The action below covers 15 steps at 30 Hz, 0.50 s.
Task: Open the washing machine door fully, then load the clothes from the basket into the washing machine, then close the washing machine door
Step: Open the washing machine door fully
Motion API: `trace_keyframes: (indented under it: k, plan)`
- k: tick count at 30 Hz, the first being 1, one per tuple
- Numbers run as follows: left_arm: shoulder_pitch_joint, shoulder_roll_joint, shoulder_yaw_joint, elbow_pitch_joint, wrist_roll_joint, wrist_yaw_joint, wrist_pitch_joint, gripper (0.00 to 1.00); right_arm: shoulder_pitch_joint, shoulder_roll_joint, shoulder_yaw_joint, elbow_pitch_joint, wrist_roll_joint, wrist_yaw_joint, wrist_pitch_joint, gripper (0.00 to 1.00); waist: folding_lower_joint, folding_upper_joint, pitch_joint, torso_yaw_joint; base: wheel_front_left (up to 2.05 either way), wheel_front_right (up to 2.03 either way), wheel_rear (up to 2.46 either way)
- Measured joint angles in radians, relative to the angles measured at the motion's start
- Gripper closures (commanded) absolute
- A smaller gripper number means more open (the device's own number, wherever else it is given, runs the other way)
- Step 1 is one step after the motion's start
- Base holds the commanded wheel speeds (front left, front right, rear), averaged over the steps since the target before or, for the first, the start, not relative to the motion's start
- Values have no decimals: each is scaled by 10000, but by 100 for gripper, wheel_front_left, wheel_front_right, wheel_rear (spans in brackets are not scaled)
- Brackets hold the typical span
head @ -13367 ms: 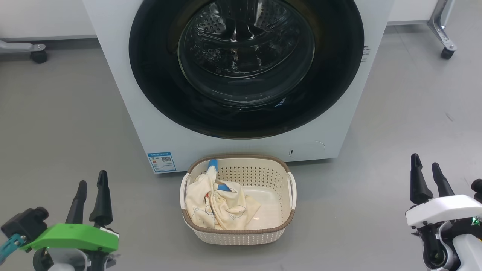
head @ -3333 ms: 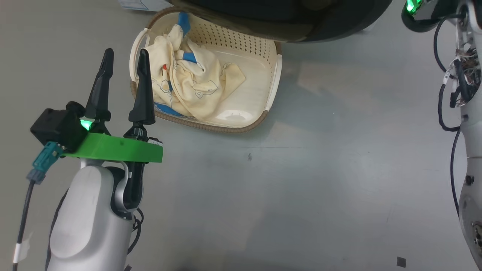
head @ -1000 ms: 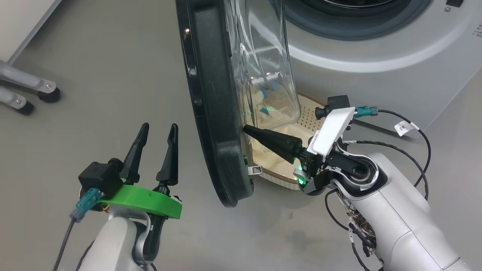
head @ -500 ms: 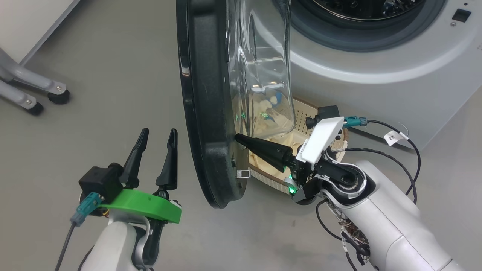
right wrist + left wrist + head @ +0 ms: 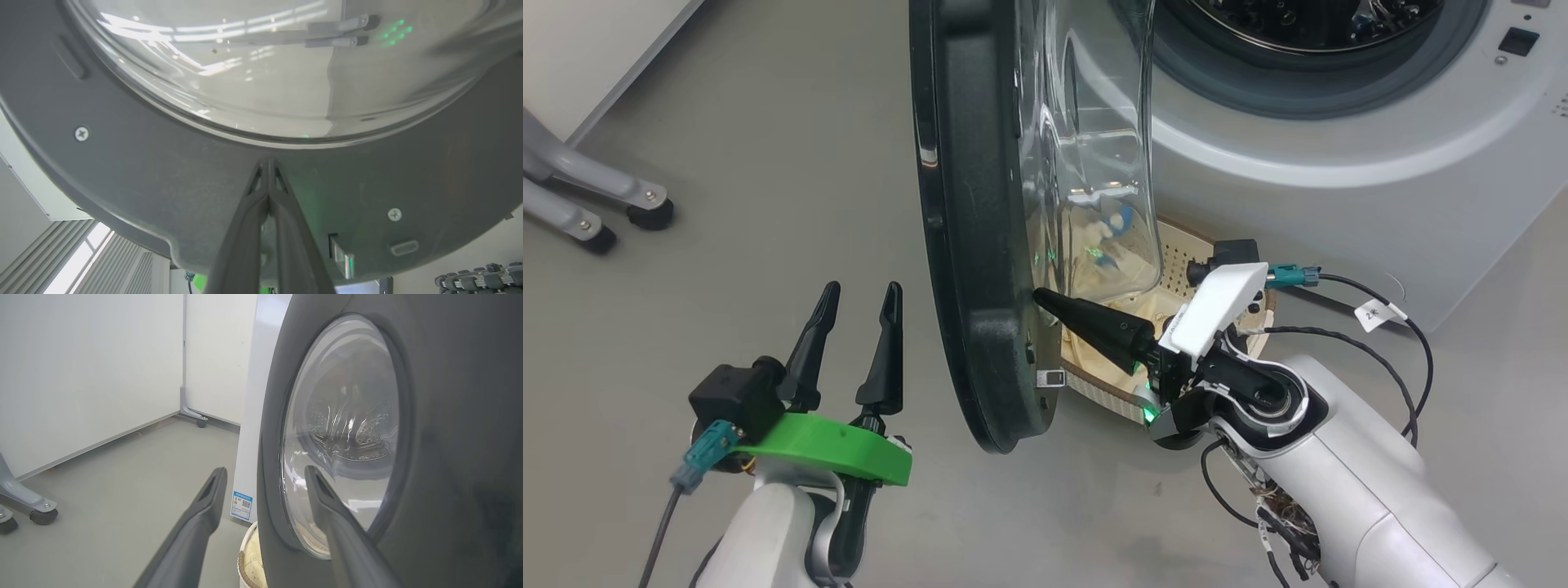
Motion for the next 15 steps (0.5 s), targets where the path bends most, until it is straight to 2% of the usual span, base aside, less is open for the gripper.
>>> trace_keyframes:
  k: [7, 15]
  plan:
    - [183, 12, 341, -17, 35, 15, 0, 0, -2, 44, -656, -272, 667, 29, -562, 100, 0, 0, -74, -150, 0, 0, 0]
    - [299, 12, 629, -38, 257, 15, 0, 0, 95, 23, -1662, -767, 550, 35, -1220, 100, 0, 0, -153, -567, 0, 0, 0]
